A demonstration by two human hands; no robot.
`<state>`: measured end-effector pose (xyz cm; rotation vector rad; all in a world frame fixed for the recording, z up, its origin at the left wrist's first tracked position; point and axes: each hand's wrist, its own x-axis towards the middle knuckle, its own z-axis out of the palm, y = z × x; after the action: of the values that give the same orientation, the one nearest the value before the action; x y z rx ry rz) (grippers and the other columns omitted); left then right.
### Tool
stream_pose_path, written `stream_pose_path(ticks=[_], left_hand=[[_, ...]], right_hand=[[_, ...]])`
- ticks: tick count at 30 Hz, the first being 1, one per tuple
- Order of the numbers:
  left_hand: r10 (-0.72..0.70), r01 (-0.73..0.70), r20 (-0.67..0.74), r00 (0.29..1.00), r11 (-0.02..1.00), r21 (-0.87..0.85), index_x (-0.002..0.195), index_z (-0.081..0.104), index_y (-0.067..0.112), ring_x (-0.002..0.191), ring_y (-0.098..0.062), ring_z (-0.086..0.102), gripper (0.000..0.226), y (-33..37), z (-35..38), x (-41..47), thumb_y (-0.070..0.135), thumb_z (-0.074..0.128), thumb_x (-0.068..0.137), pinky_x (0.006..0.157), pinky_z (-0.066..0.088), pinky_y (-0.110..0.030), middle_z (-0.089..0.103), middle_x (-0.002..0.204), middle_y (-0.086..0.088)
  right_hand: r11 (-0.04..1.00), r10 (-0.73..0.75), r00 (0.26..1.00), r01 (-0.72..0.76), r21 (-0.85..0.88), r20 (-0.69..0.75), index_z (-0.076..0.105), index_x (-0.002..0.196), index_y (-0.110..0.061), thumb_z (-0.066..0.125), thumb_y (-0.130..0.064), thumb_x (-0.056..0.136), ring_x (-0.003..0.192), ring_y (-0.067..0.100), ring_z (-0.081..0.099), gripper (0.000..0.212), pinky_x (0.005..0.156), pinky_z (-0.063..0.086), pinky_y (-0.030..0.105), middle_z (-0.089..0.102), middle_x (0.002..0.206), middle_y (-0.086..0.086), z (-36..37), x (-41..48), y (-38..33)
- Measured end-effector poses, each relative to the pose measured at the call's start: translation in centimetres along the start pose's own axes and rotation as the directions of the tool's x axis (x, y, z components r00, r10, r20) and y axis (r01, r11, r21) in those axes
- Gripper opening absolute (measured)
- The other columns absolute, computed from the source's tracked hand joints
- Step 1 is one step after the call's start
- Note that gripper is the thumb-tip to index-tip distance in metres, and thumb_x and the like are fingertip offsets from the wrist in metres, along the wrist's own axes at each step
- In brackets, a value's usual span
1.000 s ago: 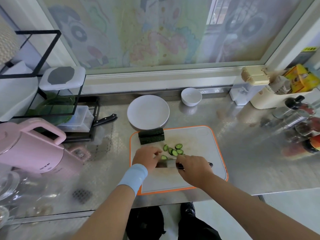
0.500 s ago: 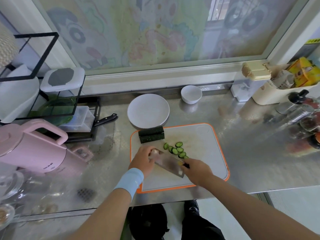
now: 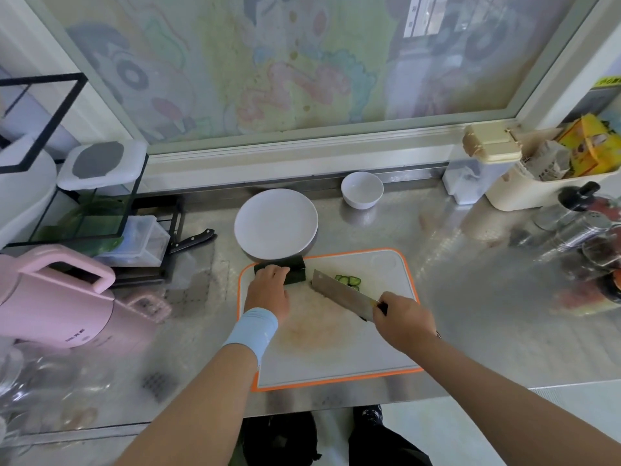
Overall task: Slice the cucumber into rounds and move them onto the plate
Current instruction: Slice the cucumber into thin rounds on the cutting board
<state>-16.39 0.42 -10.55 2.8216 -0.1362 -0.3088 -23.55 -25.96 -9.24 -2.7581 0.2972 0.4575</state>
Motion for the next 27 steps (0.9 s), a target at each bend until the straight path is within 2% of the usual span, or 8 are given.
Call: stream_pose_path(ticks=[4,8,13,16,19,23,27], left_hand=[[-0.057,0.036,0.087,0.995,0.974,0.223,0.144,0.033,0.022,0.130,-0.023,0.035,0.054,-0.5,0.1,1.0,0.017,0.050,0.093,0.102,0.036,-0.032,0.039,0.140,-0.002],[-0.053,0.032,0.057,0.997,0.948,0.316,0.130,0.047,0.026,0.125,-0.023,0.037,0.040,-1.1,0.0,1.4,0.017,0.054,0.092,0.101,0.036,-0.033,0.047,0.125,-0.001],[-0.137,0.126,0.069,0.988,0.982,0.140,0.119,0.052,0.016,0.110,-0.023,0.048,0.031,-1.5,0.3,0.9,0.002,0.050,0.093,0.084,0.045,-0.032,0.051,0.118,-0.004],[-0.190,0.183,0.061,0.980,0.977,0.110,0.119,0.052,0.014,0.113,-0.024,0.047,0.029,-2.0,0.2,0.1,0.002,0.053,0.092,0.087,0.046,-0.033,0.050,0.121,-0.006],[-0.222,0.215,0.101,0.970,0.974,0.074,0.126,0.048,0.016,0.120,-0.027,0.042,0.033,-2.8,0.0,-0.8,0.012,0.055,0.094,0.093,0.045,-0.037,0.045,0.127,-0.007],[-0.127,0.128,0.187,0.974,0.992,0.007,0.130,0.050,0.020,0.121,-0.024,0.038,0.035,-3.9,0.7,-2.5,0.017,0.053,0.096,0.099,0.042,-0.037,0.040,0.127,-0.005],[0.034,-0.019,0.212,0.977,0.997,-0.073,0.130,0.052,0.023,0.115,-0.018,0.045,0.036,-3.5,1.5,-4.1,0.015,0.054,0.095,0.100,0.040,-0.031,0.042,0.124,0.003]], right_hand=[[0.997,-0.070,0.997,0.070,-0.015,0.020,0.056,0.087,-0.024,0.047,-0.038,0.090,0.066,0.020,0.059,0.016,0.059,0.049,0.030,0.059,0.072,-0.006,0.3,-0.2,-0.2],[0.997,-0.078,0.997,0.078,-0.013,0.017,0.053,0.085,-0.024,0.046,-0.035,0.091,0.065,0.021,0.057,0.015,0.058,0.047,0.030,0.057,0.071,-0.006,0.8,0.5,-0.2],[0.999,-0.034,0.999,0.035,-0.006,0.007,0.050,0.083,-0.022,0.044,-0.033,0.093,0.063,0.020,0.056,0.016,0.057,0.046,0.030,0.055,0.070,-0.006,0.6,1.2,-0.1],[1.000,-0.012,1.000,0.012,-0.018,-0.007,0.050,0.084,-0.022,0.043,-0.035,0.094,0.063,0.019,0.056,0.018,0.058,0.047,0.030,0.056,0.072,-0.006,0.6,1.3,-0.4],[1.000,0.014,0.999,-0.014,0.007,-0.038,0.050,0.086,-0.020,0.043,-0.035,0.095,0.063,0.019,0.056,0.019,0.056,0.044,0.030,0.056,0.073,-0.005,0.5,1.2,-1.1],[0.999,-0.011,0.998,0.012,0.029,-0.056,0.049,0.086,-0.020,0.043,-0.035,0.097,0.062,0.019,0.054,0.020,0.052,0.036,0.029,0.054,0.074,-0.004,0.3,0.7,-2.6],[0.995,-0.082,0.996,0.084,0.045,-0.036,0.050,0.088,-0.021,0.042,-0.034,0.098,0.062,0.017,0.052,0.018,0.053,0.039,0.030,0.055,0.076,-0.005,1.0,-0.2,-4.2]])
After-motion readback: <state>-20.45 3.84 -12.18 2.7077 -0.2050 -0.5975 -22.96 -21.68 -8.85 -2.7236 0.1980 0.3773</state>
